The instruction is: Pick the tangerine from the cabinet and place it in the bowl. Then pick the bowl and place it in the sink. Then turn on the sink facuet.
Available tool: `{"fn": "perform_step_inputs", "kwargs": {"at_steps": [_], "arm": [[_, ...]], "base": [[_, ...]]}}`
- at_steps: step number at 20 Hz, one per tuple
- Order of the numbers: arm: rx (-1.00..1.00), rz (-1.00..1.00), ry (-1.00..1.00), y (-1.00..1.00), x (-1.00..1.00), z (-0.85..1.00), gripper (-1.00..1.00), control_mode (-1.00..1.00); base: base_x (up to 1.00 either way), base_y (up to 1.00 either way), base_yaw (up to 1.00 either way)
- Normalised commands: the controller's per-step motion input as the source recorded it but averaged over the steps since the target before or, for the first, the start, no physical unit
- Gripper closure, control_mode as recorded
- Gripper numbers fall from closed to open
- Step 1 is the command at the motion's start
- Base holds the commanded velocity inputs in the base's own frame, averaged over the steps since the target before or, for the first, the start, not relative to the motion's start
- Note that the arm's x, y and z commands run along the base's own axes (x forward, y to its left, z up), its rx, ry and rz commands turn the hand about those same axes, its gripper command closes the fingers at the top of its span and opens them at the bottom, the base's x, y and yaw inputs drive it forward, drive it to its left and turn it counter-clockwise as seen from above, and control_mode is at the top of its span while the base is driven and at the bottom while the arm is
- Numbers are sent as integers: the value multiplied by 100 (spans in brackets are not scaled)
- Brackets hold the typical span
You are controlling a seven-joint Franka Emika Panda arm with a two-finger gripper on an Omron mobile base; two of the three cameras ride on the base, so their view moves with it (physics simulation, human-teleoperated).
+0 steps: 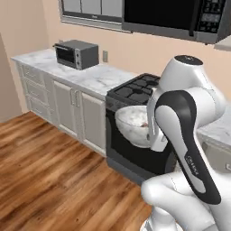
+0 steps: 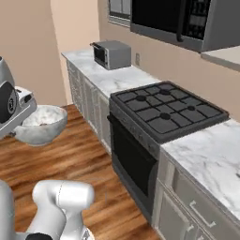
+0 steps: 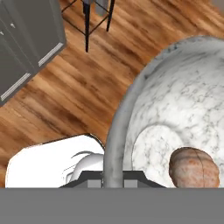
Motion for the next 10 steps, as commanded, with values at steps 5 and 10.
{"fn": "perform_step_inputs", "kwargs": {"at_steps": [5,10], "arm": [[0,0,0,0,0,0,100,100],[0,0,0,0,0,0,100,100]], "base": [[8,5,87],[34,0,83]]}}
